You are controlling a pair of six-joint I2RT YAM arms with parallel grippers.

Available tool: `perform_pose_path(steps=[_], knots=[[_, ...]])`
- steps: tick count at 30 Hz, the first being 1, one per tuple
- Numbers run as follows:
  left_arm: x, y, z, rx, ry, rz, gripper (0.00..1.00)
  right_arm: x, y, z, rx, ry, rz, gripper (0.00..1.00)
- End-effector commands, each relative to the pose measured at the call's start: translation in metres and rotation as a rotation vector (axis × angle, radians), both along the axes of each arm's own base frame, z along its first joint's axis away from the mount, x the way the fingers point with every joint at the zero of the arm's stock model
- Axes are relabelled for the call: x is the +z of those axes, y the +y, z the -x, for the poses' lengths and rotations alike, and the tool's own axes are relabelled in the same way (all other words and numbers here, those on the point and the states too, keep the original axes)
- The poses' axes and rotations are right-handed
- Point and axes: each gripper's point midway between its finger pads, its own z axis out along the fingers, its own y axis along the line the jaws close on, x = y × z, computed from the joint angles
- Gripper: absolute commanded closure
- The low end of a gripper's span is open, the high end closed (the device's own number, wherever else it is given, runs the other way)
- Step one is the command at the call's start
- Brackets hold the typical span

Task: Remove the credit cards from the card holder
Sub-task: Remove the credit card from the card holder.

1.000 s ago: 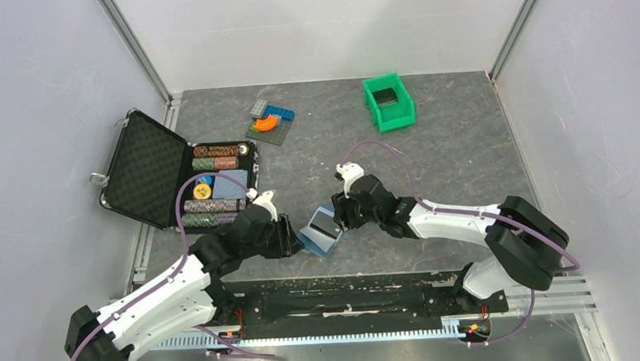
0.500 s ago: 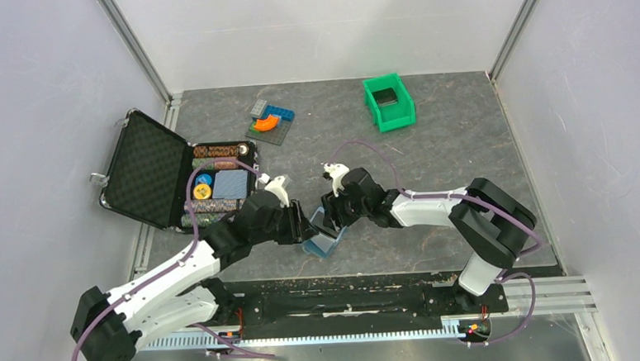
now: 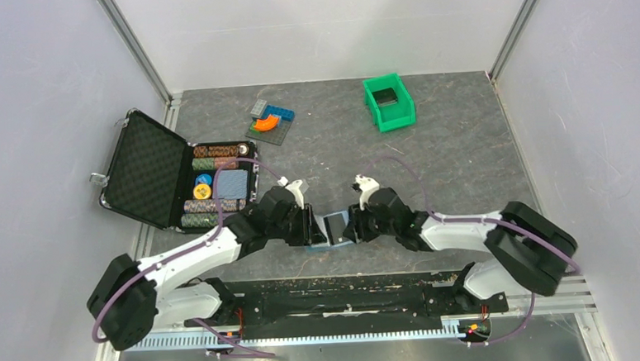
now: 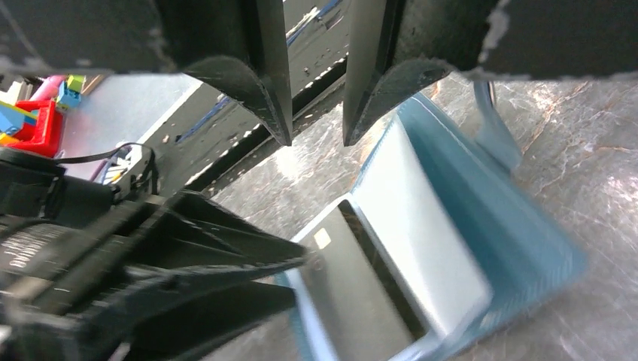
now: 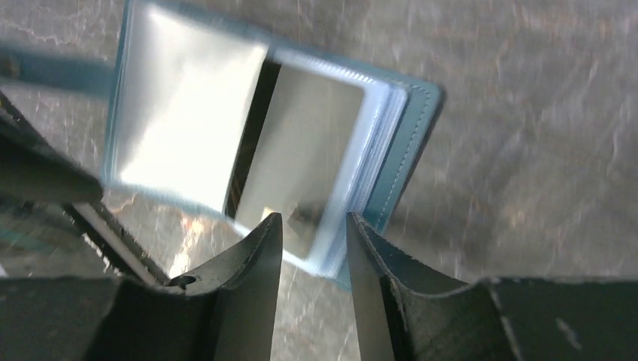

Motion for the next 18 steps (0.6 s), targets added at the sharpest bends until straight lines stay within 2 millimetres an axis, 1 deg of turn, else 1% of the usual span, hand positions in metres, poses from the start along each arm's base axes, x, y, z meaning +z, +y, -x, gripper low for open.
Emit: perform_pose_path(steps=[1, 4, 5, 6, 7, 12, 15, 18], knots=[[-0.018, -0.001, 0.006, -0.05, 0.019, -0.022, 0.64, -0.007, -0.015, 0.028, -0.068, 0.076, -0.063, 0.61], [-0.029, 0.01, -0.003, 0.014, -0.005, -0.077, 0.64, 0.003, -0.016, 0.034, -0.067, 0.065, -0.12, 0.61], [-0.03, 0.011, -0.006, 0.027, -0.017, -0.084, 0.61, 0.009, -0.016, 0.033, -0.068, 0.053, -0.132, 0.61], [-0.03, 0.011, -0.009, 0.037, -0.029, -0.085, 0.56, 0.013, -0.016, 0.031, -0.075, 0.039, -0.136, 0.61], [-0.029, 0.011, -0.012, 0.047, -0.041, -0.082, 0.54, 0.018, -0.016, 0.028, -0.082, 0.023, -0.136, 0.61], [-0.008, -0.004, -0.023, 0.058, -0.08, -0.004, 0.54, 0.044, -0.015, 0.011, -0.117, -0.052, -0.146, 0.61], [0.011, -0.016, -0.025, 0.052, -0.093, 0.083, 0.55, 0.049, -0.015, 0.004, -0.131, -0.061, -0.147, 0.62], [0.025, -0.025, -0.021, 0.043, -0.07, 0.15, 0.57, 0.05, -0.016, -0.003, -0.153, -0.07, -0.145, 0.63]])
